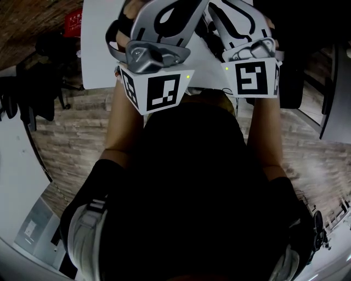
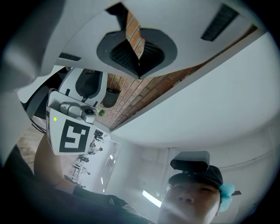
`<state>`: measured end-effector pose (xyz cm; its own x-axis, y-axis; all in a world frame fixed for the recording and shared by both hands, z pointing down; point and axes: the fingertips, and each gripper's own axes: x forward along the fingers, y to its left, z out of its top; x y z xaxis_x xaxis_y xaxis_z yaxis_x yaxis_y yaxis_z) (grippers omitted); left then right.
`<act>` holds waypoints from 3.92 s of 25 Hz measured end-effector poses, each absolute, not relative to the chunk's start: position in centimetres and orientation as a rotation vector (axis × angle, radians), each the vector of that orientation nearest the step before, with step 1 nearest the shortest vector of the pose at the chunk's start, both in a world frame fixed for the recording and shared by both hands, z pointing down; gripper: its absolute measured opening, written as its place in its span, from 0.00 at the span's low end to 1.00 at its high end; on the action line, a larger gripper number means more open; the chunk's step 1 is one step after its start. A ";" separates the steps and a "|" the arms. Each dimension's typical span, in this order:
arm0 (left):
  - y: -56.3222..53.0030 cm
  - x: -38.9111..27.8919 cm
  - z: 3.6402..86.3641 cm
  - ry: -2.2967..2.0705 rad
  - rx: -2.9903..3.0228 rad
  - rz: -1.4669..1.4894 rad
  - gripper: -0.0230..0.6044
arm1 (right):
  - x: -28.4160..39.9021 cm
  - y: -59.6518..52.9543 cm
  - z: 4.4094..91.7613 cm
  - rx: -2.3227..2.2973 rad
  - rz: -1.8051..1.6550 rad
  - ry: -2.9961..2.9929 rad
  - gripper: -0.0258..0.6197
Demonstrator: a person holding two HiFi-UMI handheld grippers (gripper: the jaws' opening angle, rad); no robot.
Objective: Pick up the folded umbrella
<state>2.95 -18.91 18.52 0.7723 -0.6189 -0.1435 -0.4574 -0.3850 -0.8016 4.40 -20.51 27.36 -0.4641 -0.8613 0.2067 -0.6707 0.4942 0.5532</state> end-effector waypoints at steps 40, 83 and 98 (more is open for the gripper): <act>-19.3 0.2 21.8 0.853 -2.080 -0.301 0.06 | 4.2 -20.0 45.5 1.107 0.045 -2.196 0.42; -21.0 0.3 23.8 0.864 -2.139 -0.328 0.06 | 6.8 -17.2 57.6 0.882 0.418 -1.935 0.61; -22.3 -0.3 24.9 0.874 -2.150 -0.377 0.06 | 7.6 -16.7 61.7 0.812 0.577 -1.835 0.61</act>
<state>-0.31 -22.33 24.95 0.7208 -0.6931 -0.0140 -0.4651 -0.4685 -0.7511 7.64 -16.70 61.73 -0.2684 -0.2706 0.9245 -0.7512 0.6596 -0.0250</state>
